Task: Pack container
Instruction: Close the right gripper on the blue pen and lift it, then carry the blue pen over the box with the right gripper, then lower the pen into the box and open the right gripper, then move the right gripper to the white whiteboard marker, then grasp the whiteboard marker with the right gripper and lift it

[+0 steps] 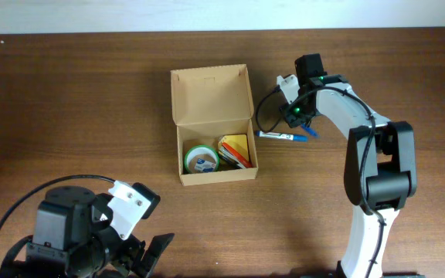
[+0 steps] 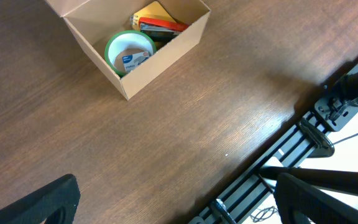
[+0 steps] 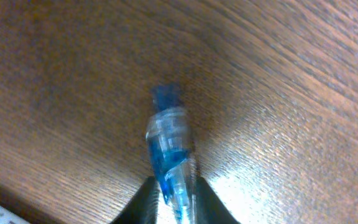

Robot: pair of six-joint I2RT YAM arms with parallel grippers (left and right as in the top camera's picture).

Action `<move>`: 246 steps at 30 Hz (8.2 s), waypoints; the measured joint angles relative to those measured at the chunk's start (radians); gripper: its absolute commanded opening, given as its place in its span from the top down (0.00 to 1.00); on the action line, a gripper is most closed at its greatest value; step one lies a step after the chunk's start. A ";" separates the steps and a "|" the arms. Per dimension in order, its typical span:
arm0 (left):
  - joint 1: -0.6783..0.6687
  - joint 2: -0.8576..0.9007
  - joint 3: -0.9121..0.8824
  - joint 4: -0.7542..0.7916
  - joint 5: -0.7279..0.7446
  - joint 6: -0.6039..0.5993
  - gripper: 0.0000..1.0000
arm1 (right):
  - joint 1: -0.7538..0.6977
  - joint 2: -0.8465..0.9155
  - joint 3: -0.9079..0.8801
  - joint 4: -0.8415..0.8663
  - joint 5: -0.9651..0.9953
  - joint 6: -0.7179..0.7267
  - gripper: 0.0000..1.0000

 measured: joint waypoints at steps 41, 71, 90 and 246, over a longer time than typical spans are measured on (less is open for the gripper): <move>0.000 0.000 0.000 0.000 0.000 0.000 0.00 | 0.217 -0.154 0.648 -0.590 -0.003 0.089 0.96; 0.000 0.000 0.000 0.000 0.000 0.000 0.00 | 0.452 -0.154 0.338 -0.518 -0.165 -0.477 0.96; 0.000 0.000 0.000 0.000 0.000 0.000 0.00 | 0.452 -0.154 0.336 -0.412 -0.167 -0.554 0.96; 0.000 0.000 0.000 0.000 0.000 0.000 0.01 | 0.059 -0.239 -0.377 0.201 -0.219 -0.315 0.59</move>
